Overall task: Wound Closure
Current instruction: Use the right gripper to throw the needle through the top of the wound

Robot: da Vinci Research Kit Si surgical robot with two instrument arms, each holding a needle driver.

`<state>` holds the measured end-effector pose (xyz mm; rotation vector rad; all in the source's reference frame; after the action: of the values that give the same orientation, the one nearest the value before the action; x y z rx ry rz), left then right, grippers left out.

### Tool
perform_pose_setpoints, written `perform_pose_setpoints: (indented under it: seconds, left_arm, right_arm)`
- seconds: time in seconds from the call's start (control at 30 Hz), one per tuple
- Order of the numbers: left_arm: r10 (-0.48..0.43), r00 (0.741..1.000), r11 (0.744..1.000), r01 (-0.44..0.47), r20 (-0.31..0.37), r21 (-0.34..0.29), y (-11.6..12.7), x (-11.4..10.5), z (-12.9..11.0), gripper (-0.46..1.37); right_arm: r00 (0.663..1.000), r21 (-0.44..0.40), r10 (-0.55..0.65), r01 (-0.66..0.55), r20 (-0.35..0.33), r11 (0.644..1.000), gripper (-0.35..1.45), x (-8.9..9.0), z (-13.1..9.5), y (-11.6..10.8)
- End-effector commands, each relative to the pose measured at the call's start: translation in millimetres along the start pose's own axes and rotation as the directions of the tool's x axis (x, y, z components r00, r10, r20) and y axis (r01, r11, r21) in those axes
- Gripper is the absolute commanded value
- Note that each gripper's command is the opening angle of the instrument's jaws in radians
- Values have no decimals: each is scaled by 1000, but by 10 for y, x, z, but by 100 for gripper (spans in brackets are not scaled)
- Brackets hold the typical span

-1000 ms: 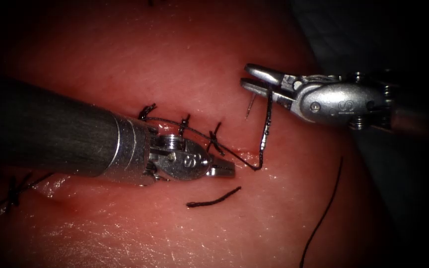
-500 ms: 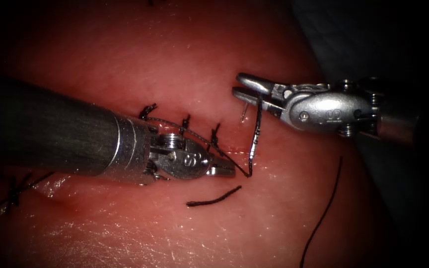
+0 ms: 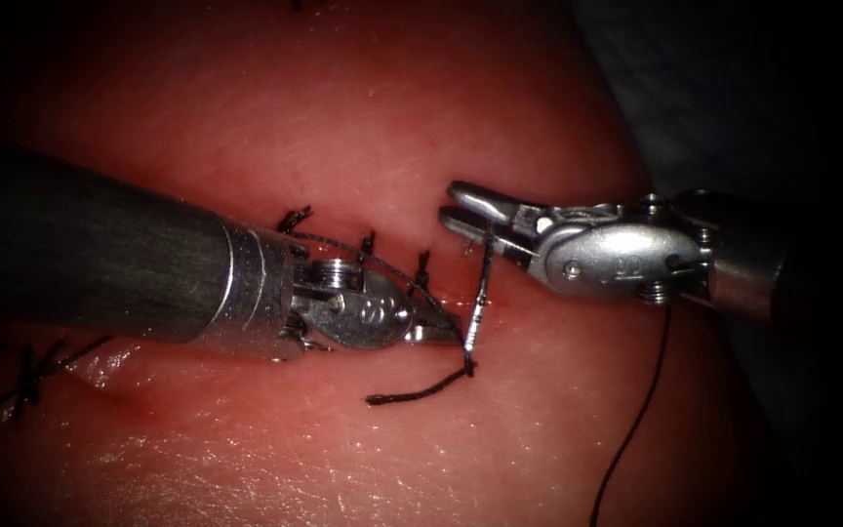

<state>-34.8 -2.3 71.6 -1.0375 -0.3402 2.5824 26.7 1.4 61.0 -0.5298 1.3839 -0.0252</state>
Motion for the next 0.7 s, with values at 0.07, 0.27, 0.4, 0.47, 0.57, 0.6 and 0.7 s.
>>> perform_pose_setpoints:
  seconds: [0.07, 0.27, 0.4, 0.47, 0.57, 0.6, 0.7]
  left_arm:
    - [2, 1000, 1000, -2, 0, -4, 0, 0, 1, -35]
    - [2, 1000, 1000, -2, -3, -4, 0, 0, 1, -35]
    - [3, 1000, 1000, -3, -6, -2, 0, -1, 0, -35]
    - [3, 1000, 1000, -3, -6, -2, 0, -1, 0, -35]
    - [3, 1000, 1000, -3, -6, -2, 0, -1, 1, -35]
    - [3, 1000, 1000, -3, -6, -2, 0, -1, 1, -35]
    - [-3, 1000, 1000, 3, -6, -3, 0, -1, 1, -35]
  right_arm:
    - [1000, -3, 26, -26, 14, 1000, -35, -3, 0, -8]
    - [995, -12, 95, -95, 36, 995, -35, -15, 0, -19]
    - [986, -11, 146, -146, 75, 989, -35, -21, 0, -27]
    - [979, -6, 183, -183, 92, 983, -35, -22, 1, -30]
    - [965, 10, 237, -240, 115, 971, -35, -27, 2, -36]
    - [960, 17, 251, -255, 126, 967, -35, -28, 3, -37]
    - [951, 28, 271, -278, 148, 960, -35, -33, 5, -43]
